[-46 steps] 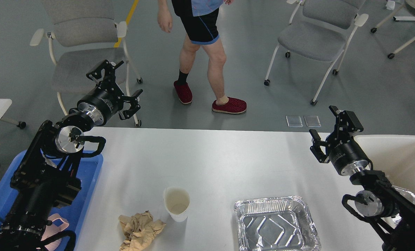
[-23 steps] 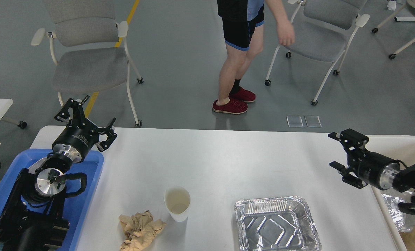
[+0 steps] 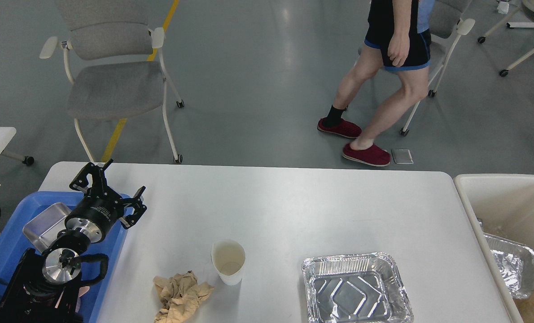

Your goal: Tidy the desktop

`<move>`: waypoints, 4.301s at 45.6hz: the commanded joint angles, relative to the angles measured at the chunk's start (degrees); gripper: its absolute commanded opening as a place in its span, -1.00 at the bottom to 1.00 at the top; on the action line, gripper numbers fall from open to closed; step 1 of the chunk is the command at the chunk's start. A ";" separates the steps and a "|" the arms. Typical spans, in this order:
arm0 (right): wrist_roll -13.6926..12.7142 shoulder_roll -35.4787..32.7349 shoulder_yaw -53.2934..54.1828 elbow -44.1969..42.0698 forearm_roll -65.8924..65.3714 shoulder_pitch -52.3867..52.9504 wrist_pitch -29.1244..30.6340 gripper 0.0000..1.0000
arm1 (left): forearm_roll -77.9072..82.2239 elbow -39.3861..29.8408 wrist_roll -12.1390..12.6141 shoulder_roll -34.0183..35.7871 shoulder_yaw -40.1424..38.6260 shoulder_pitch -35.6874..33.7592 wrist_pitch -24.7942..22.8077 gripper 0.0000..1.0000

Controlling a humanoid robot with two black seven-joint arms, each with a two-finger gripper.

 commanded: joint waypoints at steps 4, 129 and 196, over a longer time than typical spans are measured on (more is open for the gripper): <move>-0.15 8.96 -0.18 -0.67 -11.94 -0.58 -2.87 1.00 | 0.01 -0.07 0.00 -0.07 0.13 0.62 0.07 0.94; -2.61 56.97 -6.77 -25.81 -40.79 30.45 0.63 -1.00 | 0.80 0.63 0.00 3.70 0.48 5.19 2.36 0.94; -2.52 62.87 -9.94 -23.52 -40.97 23.24 -0.07 -1.00 | 12.49 -34.79 -2.64 81.57 41.00 -9.66 -24.70 0.92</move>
